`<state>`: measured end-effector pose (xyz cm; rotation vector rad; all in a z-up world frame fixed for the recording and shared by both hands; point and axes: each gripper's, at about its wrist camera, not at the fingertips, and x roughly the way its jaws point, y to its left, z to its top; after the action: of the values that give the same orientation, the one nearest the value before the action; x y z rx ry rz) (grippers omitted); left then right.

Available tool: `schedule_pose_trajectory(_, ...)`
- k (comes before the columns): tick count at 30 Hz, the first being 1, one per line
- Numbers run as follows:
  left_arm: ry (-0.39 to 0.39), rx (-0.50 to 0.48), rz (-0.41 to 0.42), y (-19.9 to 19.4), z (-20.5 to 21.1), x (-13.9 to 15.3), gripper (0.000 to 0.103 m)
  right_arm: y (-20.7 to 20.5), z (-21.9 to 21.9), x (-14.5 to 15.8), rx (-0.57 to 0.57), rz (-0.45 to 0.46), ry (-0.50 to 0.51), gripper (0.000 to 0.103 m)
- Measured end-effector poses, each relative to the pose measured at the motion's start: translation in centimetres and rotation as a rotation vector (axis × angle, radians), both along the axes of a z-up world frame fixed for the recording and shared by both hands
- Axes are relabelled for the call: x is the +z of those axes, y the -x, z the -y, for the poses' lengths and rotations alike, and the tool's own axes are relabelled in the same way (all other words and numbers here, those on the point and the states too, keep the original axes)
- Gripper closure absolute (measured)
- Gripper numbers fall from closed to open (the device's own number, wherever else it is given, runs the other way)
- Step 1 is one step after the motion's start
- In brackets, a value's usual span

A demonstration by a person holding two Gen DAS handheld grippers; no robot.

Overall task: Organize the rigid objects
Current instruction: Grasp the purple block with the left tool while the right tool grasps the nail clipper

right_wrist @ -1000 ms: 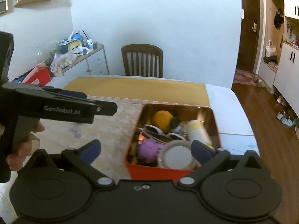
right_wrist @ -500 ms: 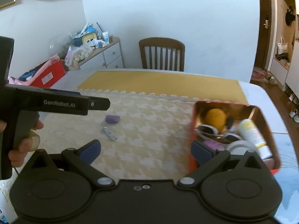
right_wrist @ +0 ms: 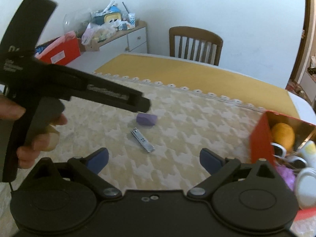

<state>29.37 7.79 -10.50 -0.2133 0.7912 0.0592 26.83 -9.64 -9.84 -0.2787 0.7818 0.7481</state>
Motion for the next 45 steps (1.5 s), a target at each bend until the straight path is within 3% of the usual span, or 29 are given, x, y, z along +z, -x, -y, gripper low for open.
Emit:
schedule_pose_trajectory(5,0.004,-0.012,-0.040,-2.0,-0.4,-2.0,0.019,-1.1,-2.2,-1.7,0.028,-0.001,0.037,0.015)
schedule_pose_trajectory(8,-0.002,-0.001,-0.056,-2.9,-0.3,-3.0,0.019,-1.6,-3.2,-2.7,0.037,0.005,0.070,0.029)
schedule_pose_trajectory(13,0.008,0.005,-0.060,-3.6,0.1,-3.8,0.019,-2.2,-4.0,-3.8,0.081,0.001,0.094,0.040)
schedule_pose_trajectory(21,-0.022,0.017,-0.060,-4.0,0.7,-4.6,0.019,-2.5,-5.0,-4.7,0.124,0.003,0.080,0.058)
schedule_pose_trajectory(28,-0.071,0.032,-0.061,-3.8,1.5,-5.0,0.040,-1.6,-5.2,-4.7,0.149,0.025,0.089,0.076)
schedule_pose_trajectory(32,-0.086,0.051,-0.059,-3.7,1.4,-4.9,0.061,-1.3,-5.2,-4.7,0.138,0.029,0.094,0.088)
schedule_pose_trajectory(35,-0.108,0.047,-0.059,-3.6,1.4,-4.9,0.063,-0.9,-5.1,-4.6,0.131,0.037,0.105,0.093)
schedule_pose_trajectory(45,-0.099,0.046,-0.069,-2.0,0.2,-4.7,0.063,-0.1,-1.8,-3.4,-0.020,-0.004,0.088,0.093)
